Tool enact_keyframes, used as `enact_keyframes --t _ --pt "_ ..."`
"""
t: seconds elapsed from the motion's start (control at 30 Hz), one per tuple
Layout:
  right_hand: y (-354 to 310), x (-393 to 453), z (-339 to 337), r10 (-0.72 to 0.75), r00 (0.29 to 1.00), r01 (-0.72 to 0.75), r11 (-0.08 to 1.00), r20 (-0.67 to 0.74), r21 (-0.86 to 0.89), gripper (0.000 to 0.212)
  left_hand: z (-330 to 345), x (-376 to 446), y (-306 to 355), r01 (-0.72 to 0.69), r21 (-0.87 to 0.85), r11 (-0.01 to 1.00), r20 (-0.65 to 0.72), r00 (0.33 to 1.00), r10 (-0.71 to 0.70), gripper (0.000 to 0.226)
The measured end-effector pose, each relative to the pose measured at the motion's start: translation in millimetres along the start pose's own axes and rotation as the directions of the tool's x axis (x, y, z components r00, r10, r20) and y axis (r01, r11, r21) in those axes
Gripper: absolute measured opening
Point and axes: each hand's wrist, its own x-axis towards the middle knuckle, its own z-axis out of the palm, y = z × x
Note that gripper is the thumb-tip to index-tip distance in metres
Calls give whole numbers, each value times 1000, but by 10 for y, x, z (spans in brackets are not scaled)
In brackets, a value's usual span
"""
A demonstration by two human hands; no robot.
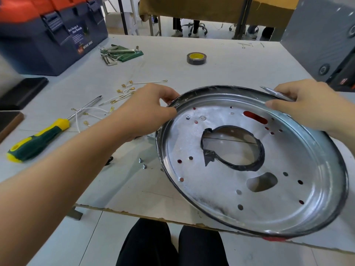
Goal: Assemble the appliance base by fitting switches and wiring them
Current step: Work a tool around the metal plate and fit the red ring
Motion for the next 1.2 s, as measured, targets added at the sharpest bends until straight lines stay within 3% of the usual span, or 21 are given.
enact_keyframes --t 0.33,0.63,0.77,0.83,0.93,1.07,1.2 --pt "9 17 41 -56 997 54 997 -46 -47 25 -20 -13 -33 -3 -21 1000 -8 1000 3 22" --pt "-85 19 16 -83 993 62 974 -88 -218 21 -11 -25 -21 10 -23 1000 -3 1000 -11 16" --pt "-256 -3 -110 -265 947 202 932 -183 -302 39 -42 -3 3 23 -39 999 19 1000 -22 5" --pt "-389 -10 -148 -347 928 308 919 -136 -246 37 -52 36 9 37 -68 997 5 999 -37 4" --pt "-594 -47 -135 -376 925 378 925 52 -43 28 -34 97 22 44 -95 994 0 999 -44 5" --pt "-744 -38 -30 -368 905 319 919 212 231 2 -1 115 -11 77 -82 994 44 996 -73 12" --pt "-859 15 60 -333 895 167 868 298 468 5 -15 91 -29 81 -80 993 70 995 -75 14"
